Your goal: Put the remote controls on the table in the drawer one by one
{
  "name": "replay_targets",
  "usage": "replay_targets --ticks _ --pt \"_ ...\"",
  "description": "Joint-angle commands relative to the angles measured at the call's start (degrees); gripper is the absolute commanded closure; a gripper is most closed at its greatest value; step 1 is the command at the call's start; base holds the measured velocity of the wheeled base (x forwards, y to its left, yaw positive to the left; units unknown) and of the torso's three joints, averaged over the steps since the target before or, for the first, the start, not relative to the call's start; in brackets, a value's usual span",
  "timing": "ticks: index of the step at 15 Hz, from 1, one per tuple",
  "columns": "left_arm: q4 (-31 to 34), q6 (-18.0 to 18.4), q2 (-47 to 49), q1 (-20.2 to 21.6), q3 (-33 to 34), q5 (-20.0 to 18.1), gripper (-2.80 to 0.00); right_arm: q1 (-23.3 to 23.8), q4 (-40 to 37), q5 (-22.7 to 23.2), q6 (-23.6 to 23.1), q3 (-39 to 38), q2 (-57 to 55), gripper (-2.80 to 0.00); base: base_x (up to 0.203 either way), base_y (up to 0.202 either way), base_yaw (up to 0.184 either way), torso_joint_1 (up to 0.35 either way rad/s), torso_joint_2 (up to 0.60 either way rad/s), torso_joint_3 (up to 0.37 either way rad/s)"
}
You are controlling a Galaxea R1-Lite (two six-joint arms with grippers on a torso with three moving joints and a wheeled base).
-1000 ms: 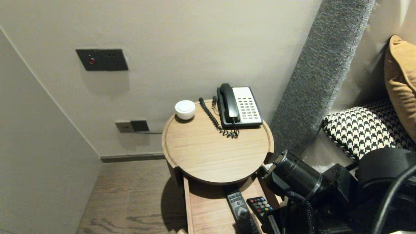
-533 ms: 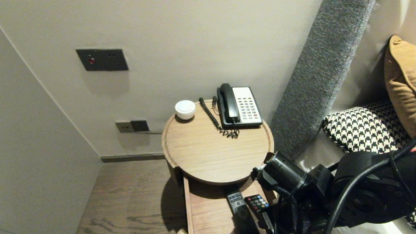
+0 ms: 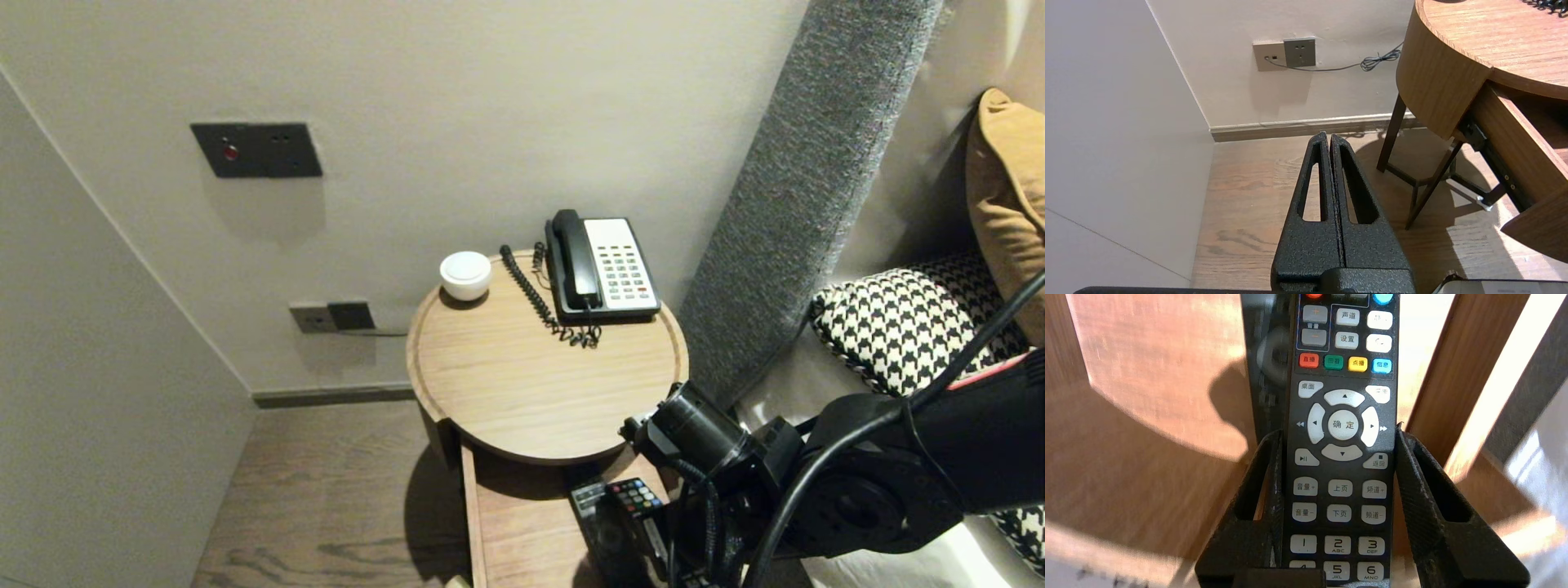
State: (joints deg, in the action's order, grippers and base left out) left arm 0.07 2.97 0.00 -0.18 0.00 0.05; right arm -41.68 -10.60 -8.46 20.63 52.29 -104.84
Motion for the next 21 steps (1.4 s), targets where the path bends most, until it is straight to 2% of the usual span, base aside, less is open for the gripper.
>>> replay_targets --ticks 1,6,11,16,19,21 --pt "0.01 0.01 0.0 0.01 0.0 0.04 0.0 0.57 1.22 -0.07 -0.15 0.59 -1.15 0.0 0.0 0.0 0.0 0.0 0.0 0.0" --pt "0.01 0.01 0.0 0.01 0.0 0.04 0.0 1.94 1.55 -1.03 -0.14 2.12 -3.0 0.0 0.0 0.0 0.0 0.0 0.0 0.0" --pt "0.01 0.01 0.0 0.01 0.0 0.04 0.0 2.3 7.26 -4.23 -0.42 0.94 -4.01 0.0 0.0 0.0 0.0 0.0 0.0 0.0" --pt "0.01 0.01 0.0 0.01 0.0 0.04 0.0 2.74 7.79 -4.28 -0.33 1.06 -5.02 0.0 0.0 0.0 0.0 0.0 0.0 0.0" --pt "0.01 0.01 0.0 0.01 0.0 0.04 0.0 3.01 12.88 -4.48 -0.38 0.32 -5.53 0.0 0.0 0.0 0.0 0.0 0.0 0.0" --pt "0.01 0.01 0.0 0.01 0.0 0.04 0.0 3.09 13.28 -4.71 -0.25 -0.31 -5.55 0.0 0.0 0.0 0.0 0.0 0.0 0.0"
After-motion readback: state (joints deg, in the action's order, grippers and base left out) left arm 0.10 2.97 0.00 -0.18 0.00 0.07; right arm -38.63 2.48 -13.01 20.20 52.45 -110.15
